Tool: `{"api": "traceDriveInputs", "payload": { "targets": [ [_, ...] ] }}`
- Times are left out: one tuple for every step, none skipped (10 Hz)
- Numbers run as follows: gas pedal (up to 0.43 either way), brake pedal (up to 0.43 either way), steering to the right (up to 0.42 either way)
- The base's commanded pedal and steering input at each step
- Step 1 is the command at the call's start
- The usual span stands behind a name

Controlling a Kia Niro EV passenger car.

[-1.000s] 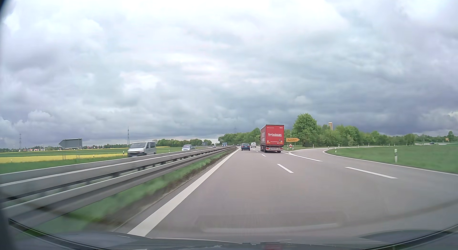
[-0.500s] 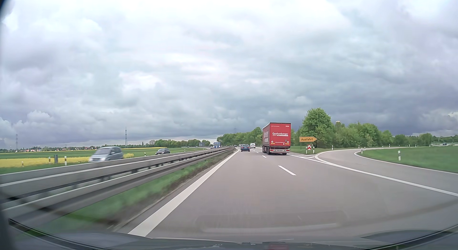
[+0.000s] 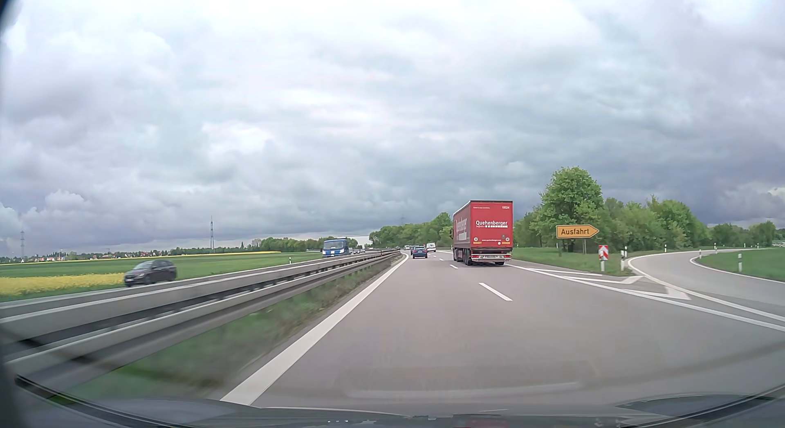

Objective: Follow the waypoints while adhering to traffic rules and regulations

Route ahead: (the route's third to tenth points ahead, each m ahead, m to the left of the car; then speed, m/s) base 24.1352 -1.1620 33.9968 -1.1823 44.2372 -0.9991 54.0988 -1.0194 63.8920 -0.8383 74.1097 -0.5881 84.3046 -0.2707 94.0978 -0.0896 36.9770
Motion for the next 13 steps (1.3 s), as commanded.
{"api": "traceDriveInputs", "payload": {
  "targets": [
    [0.228, 0.012, -0.001],
    [0.228, 0.012, -0.001],
    [0.228, 0.012, -0.001],
    [0.228, 0.012, -0.001],
    [0.228, 0.012, -0.001],
    [0.228, 0.012, -0.001],
    [0.228, 0.012, -0.002],
    [0.22, 0.012, -0.002],
    [0.22, 0.012, -0.003],
    [0.22, 0.012, -0.003],
    [0.22, 0.012, -0.003],
    [0.22, 0.012, -0.003],
    [0.22, 0.012, -0.003]
  ]
}}
